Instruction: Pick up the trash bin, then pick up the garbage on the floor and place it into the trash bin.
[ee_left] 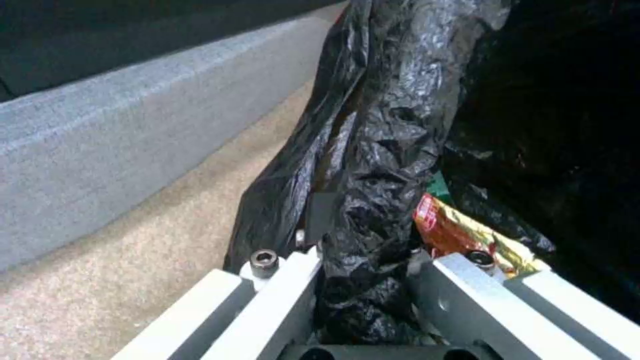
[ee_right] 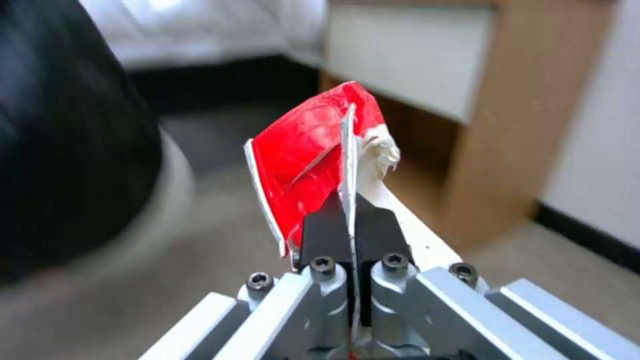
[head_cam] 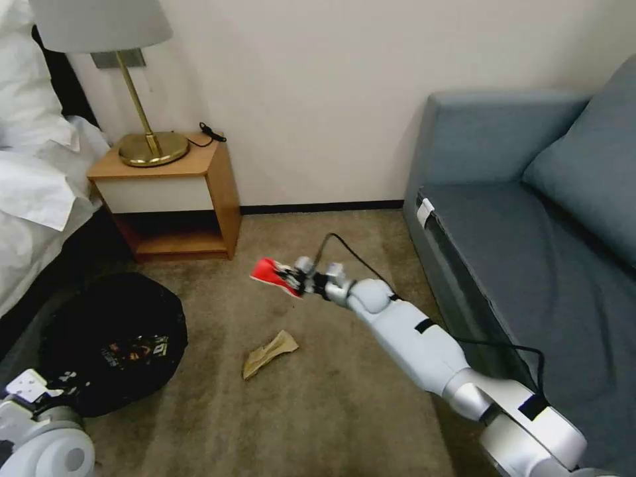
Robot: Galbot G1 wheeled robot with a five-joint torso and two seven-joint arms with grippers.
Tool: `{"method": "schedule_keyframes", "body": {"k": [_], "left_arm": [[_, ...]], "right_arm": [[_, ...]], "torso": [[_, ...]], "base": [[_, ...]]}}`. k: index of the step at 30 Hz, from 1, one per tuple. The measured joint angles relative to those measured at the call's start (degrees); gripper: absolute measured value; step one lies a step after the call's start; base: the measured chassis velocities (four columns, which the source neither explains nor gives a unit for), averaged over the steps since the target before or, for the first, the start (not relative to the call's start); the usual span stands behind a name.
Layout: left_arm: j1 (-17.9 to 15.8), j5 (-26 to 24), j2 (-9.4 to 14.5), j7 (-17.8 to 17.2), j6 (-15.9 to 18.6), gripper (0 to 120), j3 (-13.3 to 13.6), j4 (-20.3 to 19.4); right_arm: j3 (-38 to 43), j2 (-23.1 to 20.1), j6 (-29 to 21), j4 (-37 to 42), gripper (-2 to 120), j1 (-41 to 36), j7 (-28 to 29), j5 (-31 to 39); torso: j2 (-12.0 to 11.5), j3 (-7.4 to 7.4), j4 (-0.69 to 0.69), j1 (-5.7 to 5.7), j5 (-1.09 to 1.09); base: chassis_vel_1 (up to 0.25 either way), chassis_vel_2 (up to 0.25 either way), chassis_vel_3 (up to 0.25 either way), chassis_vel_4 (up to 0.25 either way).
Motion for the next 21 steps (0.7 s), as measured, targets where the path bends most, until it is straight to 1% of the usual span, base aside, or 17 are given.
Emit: {"method": "schedule_keyframes", "body": {"k": [1,2,3,5,6,10,16,20,21], "left_arm": [[0.0,0.1,0.1,0.0,0.0,0,0.0,0.0],[-0.2,0.3,0.4,0.0,0.1,0,0.1,0.0],[-0.2,0.3,0.4,0.0,0.1,0,0.1,0.0],[-0.6,0.4,0.7,-0.1,0.4,0,0.1,0.0],[-0.6,0.4,0.7,-0.1,0.4,0,0.1,0.0],[-1.4,1.1,0.6,-0.5,0.8,0,0.4,0.0],[-1.9,2.1,0.1,-0.7,0.9,0,0.7,0.2],[-2.2,2.5,-0.5,-0.7,1.1,0,1.1,0.1],[-2.2,2.5,-0.5,-0.7,1.1,0,1.1,0.1]], "right_arm": [[-0.8,0.3,-0.3,1.2,0,0.2,0.7,1.2],[-2.8,1.1,-1.2,4.2,0,0.6,2.3,4.5],[-2.8,1.1,-1.2,4.2,0,0.6,2.3,4.5],[-5.0,1.8,-2.7,8.1,0,0.9,3.8,7.8],[-5.0,1.8,-2.7,8.1,0,0.9,3.8,7.8],[-9.0,2.8,-4.5,13.9,0,0.9,6.3,13.0],[-11.7,4.5,-5.0,15.9,0,0.4,7.5,15.7],[-14.6,7.6,-4.9,15.3,0,0.0,7.8,16.0],[-14.6,7.6,-4.9,15.3,0,0.0,7.8,16.0]], "torso": [[0.0,0.00,0.00,0.00,0.00],[0.0,0.00,0.01,0.00,0.00],[0.0,0.00,0.01,0.00,0.00],[0.0,0.00,0.00,0.00,0.00],[0.0,0.00,0.00,0.00,0.00],[0.0,0.00,-0.01,0.00,0.00],[0.0,0.00,-0.01,0.00,0.00],[0.0,0.00,-0.01,0.00,0.00],[0.0,0.00,-0.01,0.00,0.00]], "base": [[0.000,0.000,0.000,0.000],[0.000,0.000,0.000,0.000],[0.000,0.000,0.000,0.000],[0.000,0.000,0.000,0.000],[0.000,0.000,0.000,0.000],[0.000,0.000,0.000,0.000],[0.000,0.000,0.000,0.000],[0.000,0.000,0.000,0.000],[0.000,0.000,0.000,0.000]]}}
